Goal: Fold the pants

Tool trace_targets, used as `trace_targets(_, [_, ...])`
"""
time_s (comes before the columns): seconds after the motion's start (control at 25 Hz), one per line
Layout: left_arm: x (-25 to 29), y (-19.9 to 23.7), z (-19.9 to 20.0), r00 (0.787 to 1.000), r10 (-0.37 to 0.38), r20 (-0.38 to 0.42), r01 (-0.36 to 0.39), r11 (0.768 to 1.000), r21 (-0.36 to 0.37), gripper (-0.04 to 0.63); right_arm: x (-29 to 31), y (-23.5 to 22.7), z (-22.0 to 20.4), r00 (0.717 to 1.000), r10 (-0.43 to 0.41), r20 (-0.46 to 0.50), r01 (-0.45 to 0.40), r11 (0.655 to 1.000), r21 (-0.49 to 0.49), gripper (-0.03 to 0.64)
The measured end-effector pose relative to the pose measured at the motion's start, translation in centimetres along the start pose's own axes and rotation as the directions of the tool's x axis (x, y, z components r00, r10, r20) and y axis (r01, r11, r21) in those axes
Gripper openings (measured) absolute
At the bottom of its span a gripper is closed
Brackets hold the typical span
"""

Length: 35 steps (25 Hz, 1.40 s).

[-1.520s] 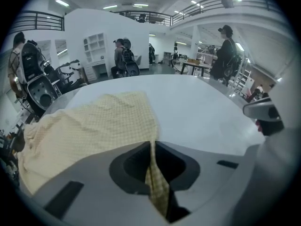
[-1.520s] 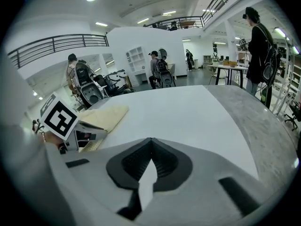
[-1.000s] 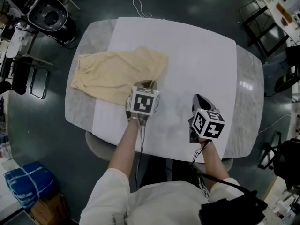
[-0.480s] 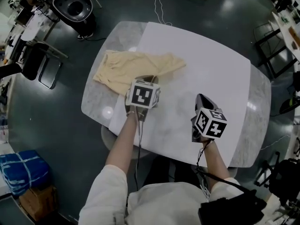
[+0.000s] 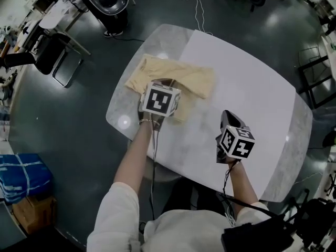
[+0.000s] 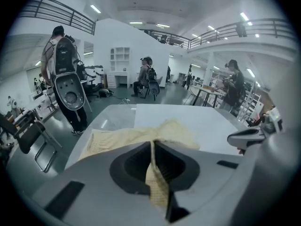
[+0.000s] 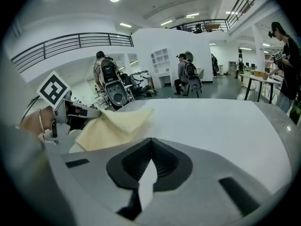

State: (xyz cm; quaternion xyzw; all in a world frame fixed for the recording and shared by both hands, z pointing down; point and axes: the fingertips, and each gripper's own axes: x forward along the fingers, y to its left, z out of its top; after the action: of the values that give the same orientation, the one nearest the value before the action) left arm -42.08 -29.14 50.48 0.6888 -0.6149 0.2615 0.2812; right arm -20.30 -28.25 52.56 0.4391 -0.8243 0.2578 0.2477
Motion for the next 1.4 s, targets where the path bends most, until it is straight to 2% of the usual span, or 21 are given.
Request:
trace_targets(0.2, [-0.6,5.7,0.4,1.0,0.028,-0.008,-0.029,0.999,-0.036,0.029,1.9,1.9,0.0,1.0,0.01,-0.022,-0.01,1.0,-0.02,-0.008])
trace_targets(0.28, [-0.6,8.7,0.5,0.997,0.07,-0.018,-0.071,0.996,-0.061,0.029,2.4,2.2,-0.2,0.999,0.01,-0.031,-0.011,1.0,-0.029,-0.008])
trace_targets(0.32, [-0.3,10.7,0.4,0.994,0.105,-0.019,-0.106,0.99,-0.096,0.031,2.5,2.2,-0.3,0.999,0.01,-0.034,-0.011,0.999,-0.033,-0.008])
trace_targets(0.4, [0.4,15.3,-0.4,0.983,0.185,-0.021,-0.185,0.957,-0.223,0.032,2.8,2.0,-0.6,0.999,0.005,-0.042,-0.007,0.999,-0.036,-0.008])
trace_targets(0.48, [0.2,19.0,-2.0,0.969,0.246,-0.024,-0.239,0.908,-0.344,0.032,2.8,1.8,-1.0,0.999,0.002,-0.053,-0.003,0.999,-0.033,-0.008])
trace_targets(0.52, [-0.3,20.2,-2.5,0.964,0.267,-0.014,-0.252,0.891,-0.376,0.032,2.9,1.8,-1.3,0.998,0.001,-0.059,-0.003,0.999,-0.033,-0.008])
trace_targets(0.6, [-1.4,21.4,-2.8,0.957,0.29,0.024,-0.257,0.882,-0.395,0.032,3.2,1.8,-1.7,0.998,-0.001,-0.069,-0.001,0.999,-0.039,-0.008])
trace_targets(0.72, [-1.8,21.1,-2.8,0.959,0.279,0.045,-0.244,0.897,-0.368,0.034,3.8,1.7,-1.9,0.997,-0.001,-0.079,-0.002,0.999,-0.04,-0.008])
trace_targets(0.92, [-1.8,17.8,-3.9,0.971,0.236,0.048,-0.208,0.922,-0.327,0.034,3.7,2.6,-2.1,0.997,0.018,-0.076,-0.022,0.999,-0.042,-0.008])
trace_targets(1.08, [-2.7,15.1,-4.0,0.97,0.23,0.08,-0.193,0.928,-0.32,0.034,3.2,3.2,-1.7,0.998,0.034,-0.061,-0.037,0.998,-0.054,-0.008])
trace_targets(1.4, [-7.3,9.1,-3.2,0.949,0.249,0.191,-0.18,0.93,-0.319,0.032,0.8,3.1,-0.6,0.998,0.058,-0.018,-0.058,0.997,-0.05,-0.008])
